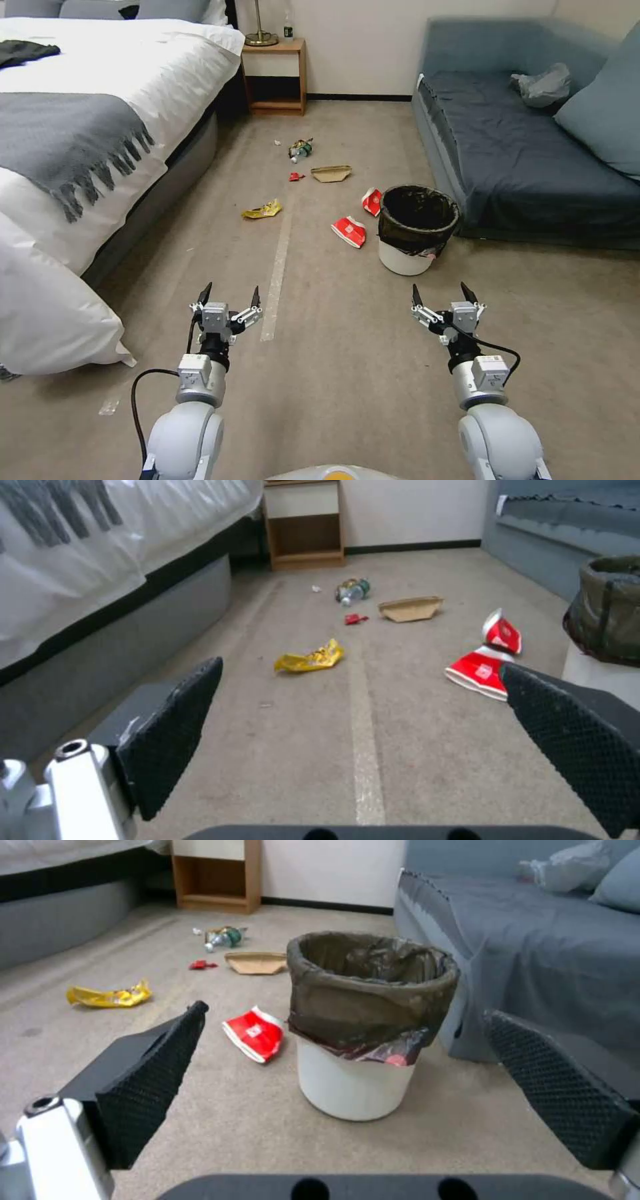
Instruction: Pick up the trash can from the floor.
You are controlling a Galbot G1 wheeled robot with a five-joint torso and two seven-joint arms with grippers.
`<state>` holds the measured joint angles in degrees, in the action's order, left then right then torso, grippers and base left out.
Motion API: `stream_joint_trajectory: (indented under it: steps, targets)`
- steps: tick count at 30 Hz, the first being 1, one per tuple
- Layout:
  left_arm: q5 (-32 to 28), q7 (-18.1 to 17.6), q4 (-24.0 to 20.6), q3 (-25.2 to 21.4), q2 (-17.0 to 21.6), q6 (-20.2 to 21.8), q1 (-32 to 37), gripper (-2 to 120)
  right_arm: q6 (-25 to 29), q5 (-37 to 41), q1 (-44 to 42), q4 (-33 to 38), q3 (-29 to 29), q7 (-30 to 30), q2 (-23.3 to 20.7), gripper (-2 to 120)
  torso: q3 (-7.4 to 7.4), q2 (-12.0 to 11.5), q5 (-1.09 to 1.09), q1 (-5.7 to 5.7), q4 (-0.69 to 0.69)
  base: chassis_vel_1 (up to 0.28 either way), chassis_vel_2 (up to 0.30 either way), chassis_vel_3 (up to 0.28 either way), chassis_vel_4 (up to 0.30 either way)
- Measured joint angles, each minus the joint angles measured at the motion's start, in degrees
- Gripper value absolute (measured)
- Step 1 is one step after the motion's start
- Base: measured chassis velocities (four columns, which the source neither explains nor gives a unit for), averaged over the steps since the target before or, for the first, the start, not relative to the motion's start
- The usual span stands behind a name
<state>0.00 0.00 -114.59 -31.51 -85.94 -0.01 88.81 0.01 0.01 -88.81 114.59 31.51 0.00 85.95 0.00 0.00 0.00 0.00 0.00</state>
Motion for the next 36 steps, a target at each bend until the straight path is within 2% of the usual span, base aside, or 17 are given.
stream_joint_trajectory:
  steps: [30, 32, 36]
  targets:
    - [-0.1, 0.0, 0.0, 0.0, 0.0, 0.0, 0.0, 100, 0.0, 0.0, 0.0, 0.0, 0.0, 0.0, 0.0, 100, 0.00, 0.0, 0.00, 0.00, 0.00, 0.000, 0.000, 0.000, 0.000]
    - [-0.5, 0.0, 0.0, -0.3, -0.1, -0.1, 0.2, 100, 0.0, 0.4, -0.2, 0.0, 0.1, -0.1, -0.1, 100, 0.00, 0.0, 0.00, 0.00, 0.00, 0.000, 0.000, 0.000, 0.000]
    - [-5.6, 0.0, -2.5, -4.1, -1.0, -1.7, 2.7, 100, 0.0, 5.2, -3.0, 2.2, 2.1, -2.5, -1.4, 100, 0.00, 0.0, 0.01, 0.00, 0.00, 0.000, 0.000, 0.000, 0.000]
